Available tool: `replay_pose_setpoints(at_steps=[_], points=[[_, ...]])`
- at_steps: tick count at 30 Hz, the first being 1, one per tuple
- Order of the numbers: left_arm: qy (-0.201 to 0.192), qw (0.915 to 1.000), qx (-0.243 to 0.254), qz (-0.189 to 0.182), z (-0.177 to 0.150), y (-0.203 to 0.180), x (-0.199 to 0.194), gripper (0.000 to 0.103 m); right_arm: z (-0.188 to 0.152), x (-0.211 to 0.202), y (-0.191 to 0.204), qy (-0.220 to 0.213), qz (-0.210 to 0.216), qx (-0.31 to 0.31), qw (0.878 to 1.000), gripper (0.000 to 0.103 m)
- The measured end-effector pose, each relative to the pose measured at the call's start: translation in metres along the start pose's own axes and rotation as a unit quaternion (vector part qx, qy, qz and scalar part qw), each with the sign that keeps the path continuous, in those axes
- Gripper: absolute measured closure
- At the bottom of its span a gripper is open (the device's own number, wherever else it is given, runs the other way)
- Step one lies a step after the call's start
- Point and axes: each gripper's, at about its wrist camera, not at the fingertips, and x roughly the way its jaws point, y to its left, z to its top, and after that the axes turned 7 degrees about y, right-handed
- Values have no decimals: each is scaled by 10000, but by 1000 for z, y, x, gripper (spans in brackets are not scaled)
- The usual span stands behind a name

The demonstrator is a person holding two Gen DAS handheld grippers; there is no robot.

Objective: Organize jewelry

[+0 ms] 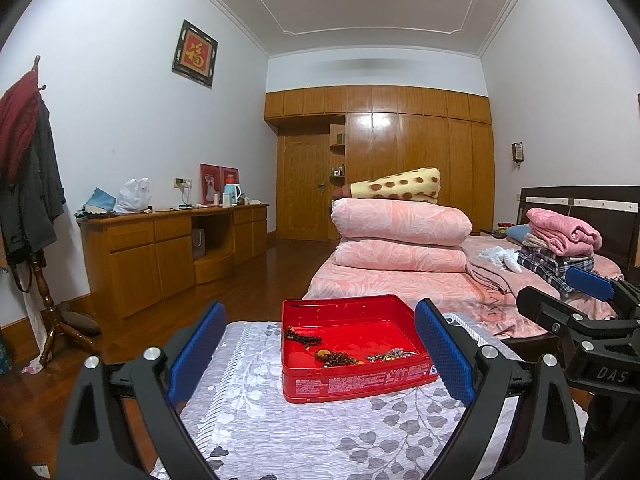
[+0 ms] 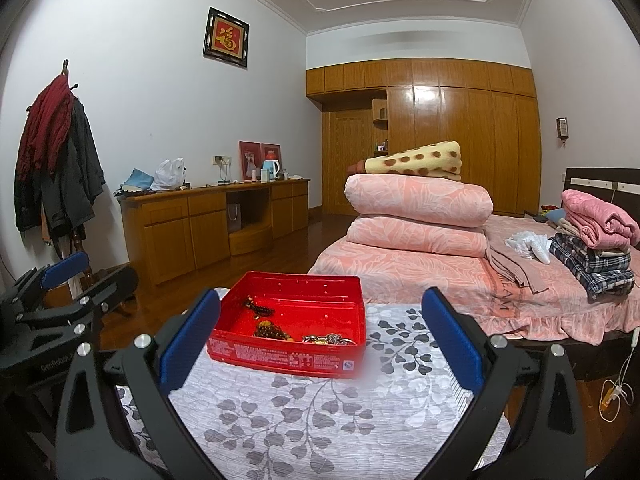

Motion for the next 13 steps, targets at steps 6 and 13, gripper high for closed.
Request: replay_pose_setpoints(at_steps=[6,13], points=[[0,10000,0,1,0,0,0,10,0,0,0,-4,1,-1,10000,5],[-3,10000,-12,23,-1,2,1,10,0,0,0,-1,-1,-5,10000,5]])
